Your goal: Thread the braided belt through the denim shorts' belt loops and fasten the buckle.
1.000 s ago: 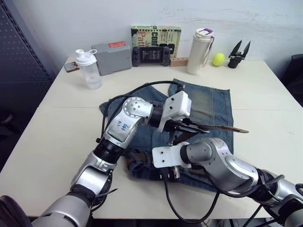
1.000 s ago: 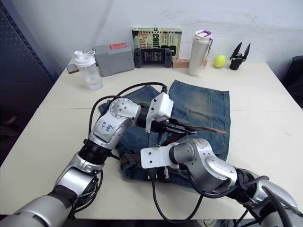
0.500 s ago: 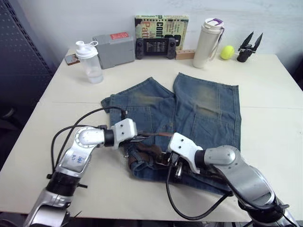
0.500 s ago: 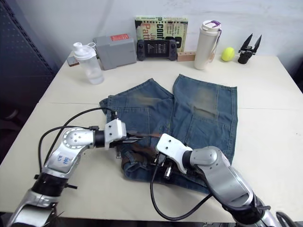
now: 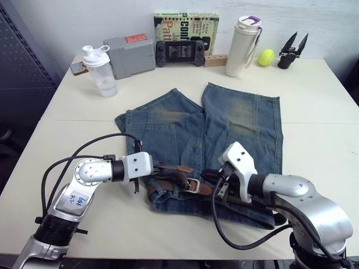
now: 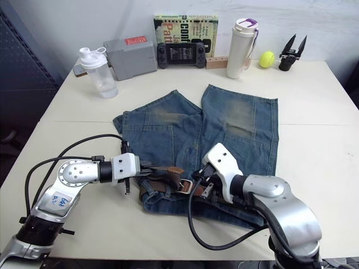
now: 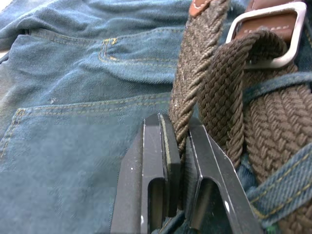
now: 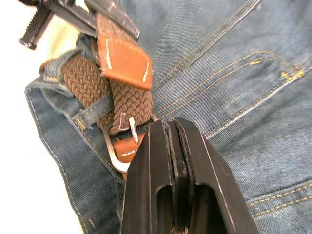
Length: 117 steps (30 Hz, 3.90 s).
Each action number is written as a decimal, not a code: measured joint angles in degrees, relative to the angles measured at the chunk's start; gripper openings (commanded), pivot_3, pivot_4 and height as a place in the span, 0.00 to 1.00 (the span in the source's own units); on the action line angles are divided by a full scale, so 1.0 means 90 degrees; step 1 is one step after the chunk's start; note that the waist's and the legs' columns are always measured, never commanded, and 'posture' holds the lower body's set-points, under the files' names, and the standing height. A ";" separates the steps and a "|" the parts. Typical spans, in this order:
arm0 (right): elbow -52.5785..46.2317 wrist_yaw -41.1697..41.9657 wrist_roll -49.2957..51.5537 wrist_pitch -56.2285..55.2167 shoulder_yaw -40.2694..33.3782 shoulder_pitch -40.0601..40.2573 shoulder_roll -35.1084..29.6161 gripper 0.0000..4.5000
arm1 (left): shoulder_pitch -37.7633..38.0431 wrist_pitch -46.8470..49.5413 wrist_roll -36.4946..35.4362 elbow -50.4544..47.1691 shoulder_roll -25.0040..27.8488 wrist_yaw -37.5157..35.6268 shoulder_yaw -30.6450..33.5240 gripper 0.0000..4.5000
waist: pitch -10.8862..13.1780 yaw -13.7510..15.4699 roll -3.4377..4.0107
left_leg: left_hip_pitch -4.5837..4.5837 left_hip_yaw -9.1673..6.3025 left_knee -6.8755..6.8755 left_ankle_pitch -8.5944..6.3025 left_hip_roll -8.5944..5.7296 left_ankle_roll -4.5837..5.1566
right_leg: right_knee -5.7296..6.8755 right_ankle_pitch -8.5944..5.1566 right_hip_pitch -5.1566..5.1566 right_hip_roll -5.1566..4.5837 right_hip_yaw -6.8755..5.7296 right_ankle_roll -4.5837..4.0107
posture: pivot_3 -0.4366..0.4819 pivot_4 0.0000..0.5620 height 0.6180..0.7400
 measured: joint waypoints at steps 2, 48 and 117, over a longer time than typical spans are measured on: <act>-0.0002 -0.0003 0.0206 -0.0324 -0.0005 0.0306 -0.0211 0.40 | 0.0041 -0.0001 0.0017 -0.0013 0.0065 0.0000 0.0009 0.00 | 0.0006 0.0004 -0.0002 | 0.0000 0.0001 -0.0001 0.0000 -0.0001 0.0000 | 0.0000 0.0000 0.0000 0.0000 0.0001 0.0000 | 0.48 0.27 0.92; 0.0025 -0.2197 -0.1982 -0.3155 0.2595 0.1379 -0.1253 0.01 | -0.0426 0.0648 -0.0240 0.0004 0.0031 -0.0111 0.0049 0.00 | 0.0025 0.0144 -0.0036 | 0.0012 0.0018 0.0017 0.0005 0.0004 -0.0004 | 0.0015 0.0001 0.0003 0.0005 0.0015 0.0001 | 0.48 0.27 0.92; 0.1410 -0.1553 -0.2990 -0.3310 0.2546 0.0172 0.0453 0.65 | 0.0863 0.0902 -0.0332 -0.0753 0.0579 0.0031 0.0680 0.00 | 0.0027 -0.0019 -0.0040 | 0.0014 0.0036 0.0009 0.0006 0.0007 -0.0010 | 0.0068 -0.0005 -0.0037 0.0010 0.0033 -0.0008 | 0.48 0.27 0.92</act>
